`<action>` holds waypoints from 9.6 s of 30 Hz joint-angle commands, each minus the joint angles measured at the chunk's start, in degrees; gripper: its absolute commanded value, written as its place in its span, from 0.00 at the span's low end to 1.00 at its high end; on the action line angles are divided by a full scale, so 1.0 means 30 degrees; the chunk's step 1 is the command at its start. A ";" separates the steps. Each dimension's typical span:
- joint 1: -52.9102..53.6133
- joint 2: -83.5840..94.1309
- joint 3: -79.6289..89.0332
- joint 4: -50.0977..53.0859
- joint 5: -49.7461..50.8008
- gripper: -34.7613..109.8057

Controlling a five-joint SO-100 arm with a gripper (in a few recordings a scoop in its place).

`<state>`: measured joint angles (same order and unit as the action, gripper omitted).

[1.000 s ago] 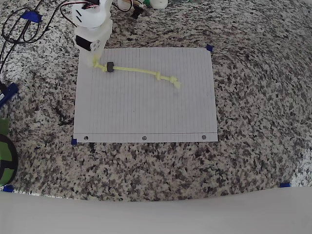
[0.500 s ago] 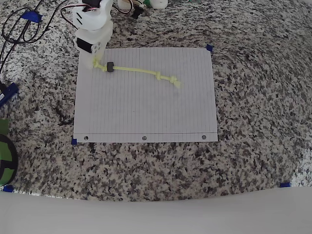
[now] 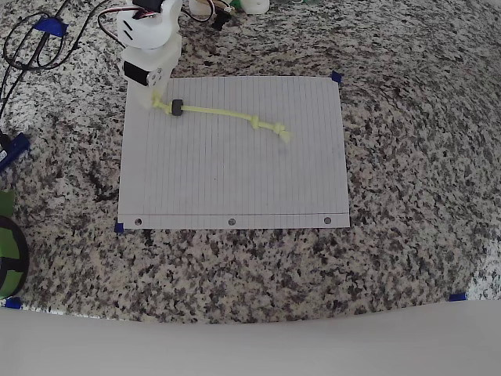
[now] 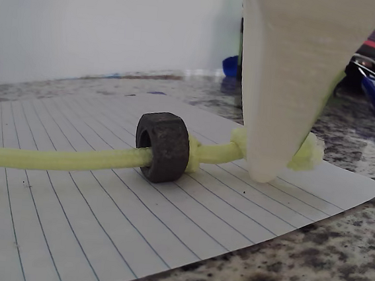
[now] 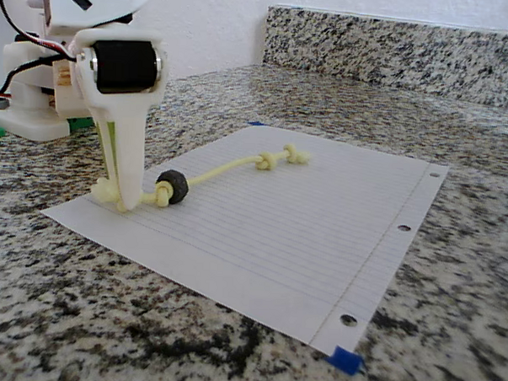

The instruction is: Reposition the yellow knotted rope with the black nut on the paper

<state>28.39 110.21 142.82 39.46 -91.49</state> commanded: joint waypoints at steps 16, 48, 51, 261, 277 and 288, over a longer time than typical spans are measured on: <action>-0.0352 -0.0703 -0.0615 -0.0293 0.0000 0.30; 0.4219 1.0371 -0.9551 0.4424 -0.1260 0.24; 0.4219 1.0576 -1.0752 0.4658 -0.1260 0.24; -0.5947 2.8389 1.2598 1.0049 0.4043 0.57; -0.6064 2.8389 1.2598 1.0049 0.4043 0.57; -0.6094 2.8389 1.2598 1.0049 0.4043 0.57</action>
<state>10.28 195.21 180.53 69.35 -79.80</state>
